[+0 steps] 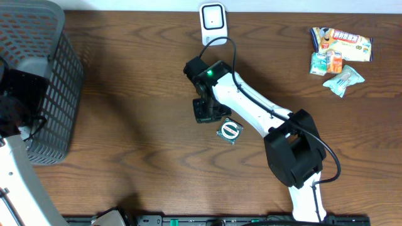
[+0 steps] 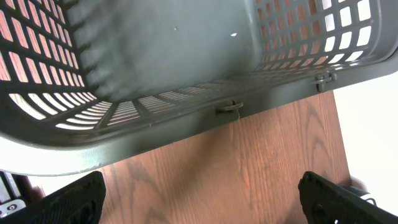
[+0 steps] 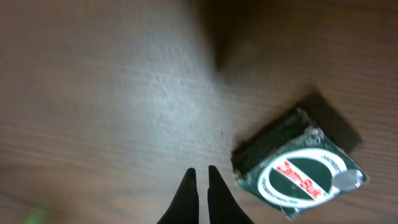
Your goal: Scan the item barcode
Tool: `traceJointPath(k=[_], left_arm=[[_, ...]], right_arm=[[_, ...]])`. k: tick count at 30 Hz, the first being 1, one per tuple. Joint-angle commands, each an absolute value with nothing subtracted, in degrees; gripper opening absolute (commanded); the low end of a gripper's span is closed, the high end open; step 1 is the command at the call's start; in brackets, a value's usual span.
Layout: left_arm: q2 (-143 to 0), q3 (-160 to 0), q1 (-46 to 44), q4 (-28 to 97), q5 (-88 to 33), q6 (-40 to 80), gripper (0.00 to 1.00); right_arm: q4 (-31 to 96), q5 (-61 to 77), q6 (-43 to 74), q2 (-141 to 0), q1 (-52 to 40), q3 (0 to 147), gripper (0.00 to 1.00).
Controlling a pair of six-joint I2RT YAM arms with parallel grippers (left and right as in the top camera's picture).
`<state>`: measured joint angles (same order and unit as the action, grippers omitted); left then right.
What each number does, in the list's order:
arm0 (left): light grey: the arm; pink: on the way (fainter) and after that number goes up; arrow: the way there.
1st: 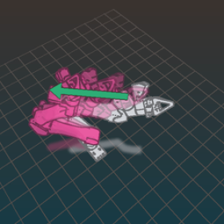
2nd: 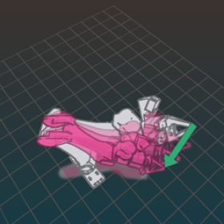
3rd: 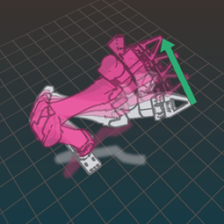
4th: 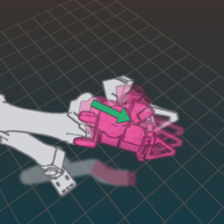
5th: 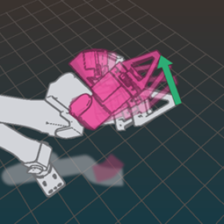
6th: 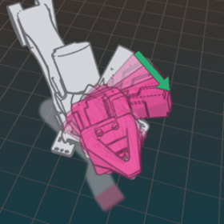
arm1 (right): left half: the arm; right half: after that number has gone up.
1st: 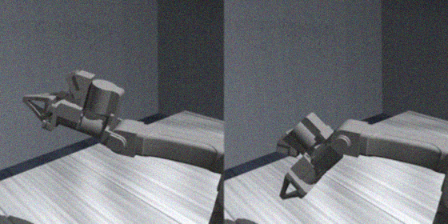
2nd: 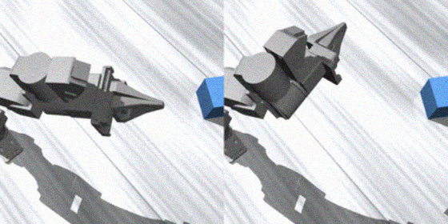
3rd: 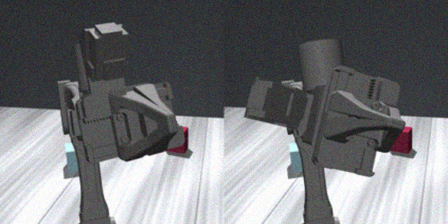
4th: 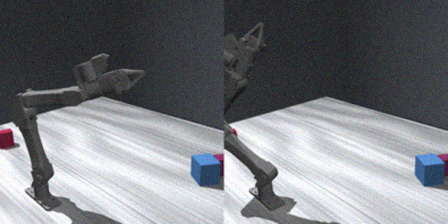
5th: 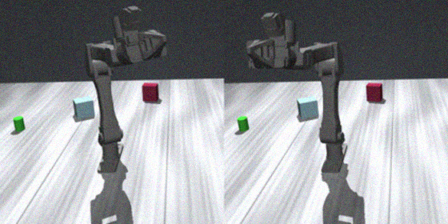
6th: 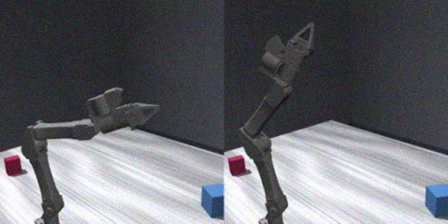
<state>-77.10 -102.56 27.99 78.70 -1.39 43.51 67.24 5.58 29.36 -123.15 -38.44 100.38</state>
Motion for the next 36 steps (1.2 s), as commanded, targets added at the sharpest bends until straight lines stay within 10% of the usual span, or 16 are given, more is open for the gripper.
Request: traceJointPath(k=[1, 23, 36], left_arm=[[-77.12, -102.72, 28.21, 78.85, -1.06, 43.62, 0.98], [-77.12, -102.72, 28.21, 78.85, -1.06, 43.62, 0.97], [-77.12, -102.72, 28.21, 78.85, -1.06, 43.59, 0.98]], right_arm=[[66.08, 4.99, 33.82, -123.39, -38.24, 98.50, 0.01], [85.47, -21.52, 36.84, -119.63, -27.77, 97.21, 0.01], [87.96, 11.33, 10.83, -118.89, -22.06, 95.04, 0.01]])
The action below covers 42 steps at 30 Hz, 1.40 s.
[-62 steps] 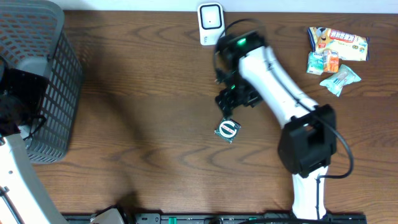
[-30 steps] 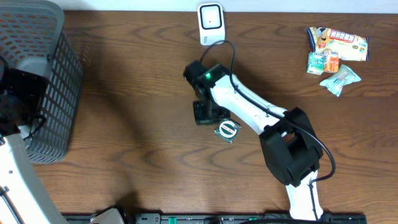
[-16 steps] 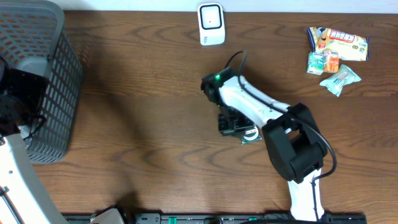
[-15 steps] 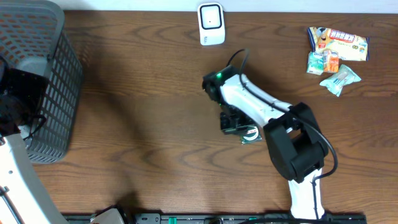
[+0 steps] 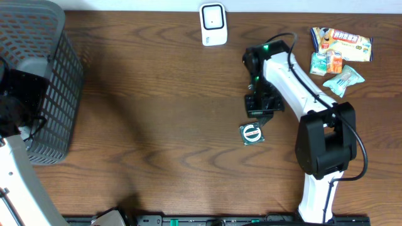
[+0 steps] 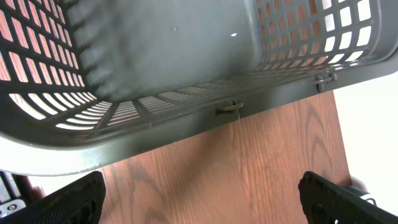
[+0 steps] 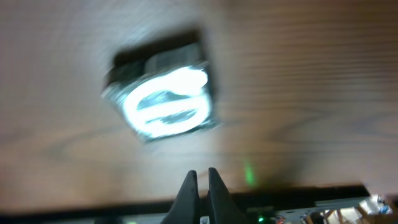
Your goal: Scan the item barcode
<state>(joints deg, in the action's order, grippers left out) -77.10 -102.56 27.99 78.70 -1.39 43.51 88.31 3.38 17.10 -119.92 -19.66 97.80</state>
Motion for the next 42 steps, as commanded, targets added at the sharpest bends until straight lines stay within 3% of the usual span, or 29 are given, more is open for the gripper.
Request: traceJointPath(k=[1, 7, 17, 26, 31, 38, 42], left_arm=[[-77.12, -102.72, 28.21, 78.85, -1.06, 43.59, 0.97], [-77.12, -102.72, 28.21, 78.85, -1.06, 43.62, 0.98], [-77.12, -102.72, 28.21, 78.85, -1.06, 43.59, 0.97], [-77.12, -102.72, 28.21, 78.85, -1.06, 43.59, 0.98], [-77.12, -102.72, 28.21, 78.85, -1.06, 43.62, 0.98], [-77.12, -102.72, 28.21, 78.85, -1.06, 43.62, 0.98], [-77.12, -102.72, 28.21, 78.85, -1.06, 43.59, 0.98]], right_arm=[[87.39, 11.33, 10.83, -118.89, -22.94, 93.93, 0.03], [79.22, 10.22, 11.70, -118.89, -28.29, 86.02, 0.01], [74.30, -10.85, 33.19, -118.87, -26.89, 80.71, 0.03], [59.68, -10.74, 23.40, -118.87, -18.96, 83.44, 0.06], [59.99, -9.89, 17.17, -118.87, -16.23, 93.54, 0.09], [58.48, -5.50, 17.08, -118.87, -16.01, 105.30, 0.12], [49.36, -9.15, 17.08, -119.77, -15.99, 104.62, 0.32]])
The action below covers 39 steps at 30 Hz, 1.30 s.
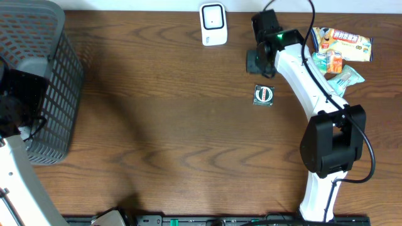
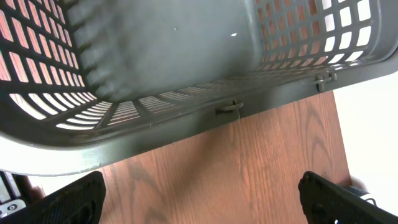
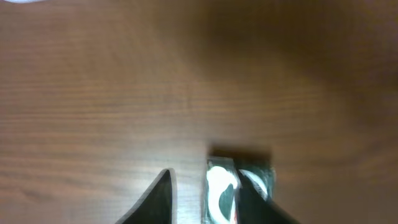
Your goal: Scan the item barcode
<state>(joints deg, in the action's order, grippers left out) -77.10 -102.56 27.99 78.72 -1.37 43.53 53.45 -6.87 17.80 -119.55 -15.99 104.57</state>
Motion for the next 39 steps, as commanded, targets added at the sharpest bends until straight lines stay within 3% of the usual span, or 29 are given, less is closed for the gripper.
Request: traceJointPath(k=[1, 7, 12, 15, 20, 27, 39], left_arm=[[-77.12, -102.72, 28.21, 78.85, -1.06, 43.59, 0.98], [-77.12, -102.72, 28.21, 78.85, -1.06, 43.59, 0.98], [-77.12, -102.72, 28.21, 78.85, -1.06, 43.59, 0.98], [-77.12, -102.72, 28.21, 78.85, -1.06, 43.59, 0.97], [-77.12, -102.72, 28.21, 78.85, -1.06, 43.62, 0.98], [-77.12, -102.72, 28.21, 78.85, -1.06, 43.59, 0.98], [-77.10, -102.72, 28.21, 78.85, -1.06, 43.59, 0.98]], right_arm=[[47.68, -10.41, 17.08, -120.25, -15.99, 104.29, 0.33], [42.63, -13.72, 17.08, -124.46, -15.73, 103.26, 0.33], [44.97, -10.52, 15.42, -127.63, -16.01, 103.26, 0.18], [47.64, -10.52, 15.11, -129.88, -16.19, 103.26, 0.01], [52.29, -6.59, 14.83, -131.17, -16.19, 103.26, 0.01], [63.77, 10.92, 7.35, -131.09, -17.10, 103.28, 0.01], [72.75, 12.49, 6.48, -125.73, -16.75, 104.38, 0.01]])
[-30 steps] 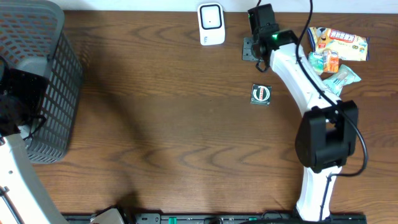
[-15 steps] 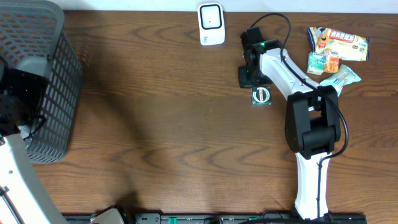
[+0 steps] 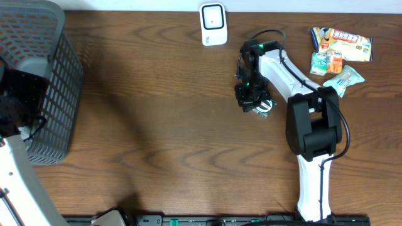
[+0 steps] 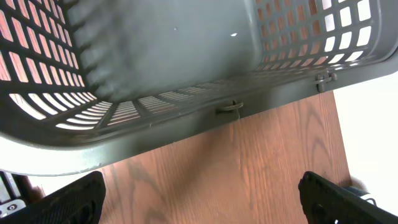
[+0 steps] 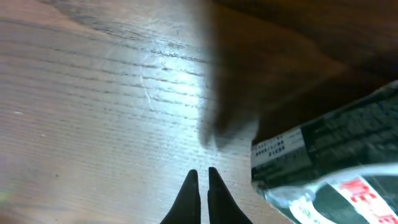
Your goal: Scan the item barcode
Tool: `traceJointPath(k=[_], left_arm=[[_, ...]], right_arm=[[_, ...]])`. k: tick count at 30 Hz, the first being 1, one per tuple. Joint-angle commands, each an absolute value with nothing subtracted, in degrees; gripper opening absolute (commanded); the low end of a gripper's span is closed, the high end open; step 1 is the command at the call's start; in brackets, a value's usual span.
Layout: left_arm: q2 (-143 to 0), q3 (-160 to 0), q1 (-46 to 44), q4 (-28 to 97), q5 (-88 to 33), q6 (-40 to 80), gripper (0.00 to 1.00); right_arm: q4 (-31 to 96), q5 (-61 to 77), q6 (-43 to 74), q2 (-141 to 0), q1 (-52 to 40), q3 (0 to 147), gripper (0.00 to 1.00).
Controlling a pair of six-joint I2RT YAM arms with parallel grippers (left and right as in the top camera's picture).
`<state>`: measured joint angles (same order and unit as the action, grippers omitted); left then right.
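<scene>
The item is a small dark green packet with a round white and red label. It lies on the wooden table, below and right of the white scanner. In the right wrist view the packet shows a white printed sticker on its edge. My right gripper is shut with nothing in it, and its tips rest on the wood just left of the packet. From overhead the right gripper partly covers the packet. My left gripper is open at the far left, beside the basket.
A dark grey mesh basket stands at the left edge and fills the left wrist view. Several snack packets lie at the back right. The right arm arches over the table's right half.
My right gripper was open near the scanner with the packet at its fingers. It is now shut and empty, nearer the front and just left of the packet. The packet lies slightly nearer and tilted.
The packet first lay mid-table with my shut right gripper beside it. Then it lay further right, then nearer the back right of the scanner with the gripper open. Now the gripper is shut at its left edge. The left arm stayed still.
</scene>
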<state>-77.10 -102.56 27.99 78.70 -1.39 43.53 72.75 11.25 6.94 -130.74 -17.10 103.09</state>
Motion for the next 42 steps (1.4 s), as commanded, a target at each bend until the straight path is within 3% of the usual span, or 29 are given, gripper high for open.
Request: traceJointPath(k=[1, 5, 6, 8, 11, 12, 13, 21, 27, 36, 42], left_arm=[[-77.12, -102.72, 28.21, 78.85, -1.06, 43.59, 0.98], [-77.12, -102.72, 28.21, 78.85, -1.06, 43.62, 0.97], [-77.12, -102.72, 28.21, 78.85, -1.06, 43.62, 0.98], [-77.12, -102.72, 28.21, 78.85, -1.06, 43.62, 0.98], [-77.10, -102.72, 28.21, 78.85, -1.06, 43.62, 0.98], [-77.12, -102.72, 28.21, 78.85, -1.06, 43.62, 0.98], [-77.12, -102.72, 28.21, 78.85, -1.06, 43.62, 0.98], [-77.12, -102.72, 28.21, 78.85, -1.06, 43.59, 0.98], [-77.12, -102.72, 28.21, 78.85, -1.06, 43.59, 0.98], [-77.12, -102.72, 28.21, 78.85, -1.06, 43.62, 0.98], [-77.12, -102.72, 28.21, 78.85, -1.06, 43.62, 0.98]], right_arm=[[72.44, 12.34, 7.46, -124.38, -16.43, 104.53, 0.01], [69.73, 9.67, 16.21, -119.24, -14.96, 104.53, 0.02], [68.88, 8.80, 18.94, -118.13, -14.61, 104.53, 0.09], [66.61, 9.04, 22.46, -116.25, -14.04, 104.53, 0.47], [64.79, 14.94, 23.77, -113.86, -13.52, 104.53, 0.77], [64.29, 17.80, 23.70, -113.08, -13.37, 104.53, 0.94], [63.70, 19.07, 23.29, -112.44, -13.30, 104.53, 0.99], [65.23, 15.62, 23.79, -111.28, -13.39, 104.47, 0.99], [71.22, 1.96, 40.71, -111.35, -11.70, 104.44, 0.99], [72.25, 1.58, 41.21, -112.46, -10.04, 101.67, 0.99], [70.02, 1.65, 49.10, -113.38, -9.74, 97.23, 0.99]])
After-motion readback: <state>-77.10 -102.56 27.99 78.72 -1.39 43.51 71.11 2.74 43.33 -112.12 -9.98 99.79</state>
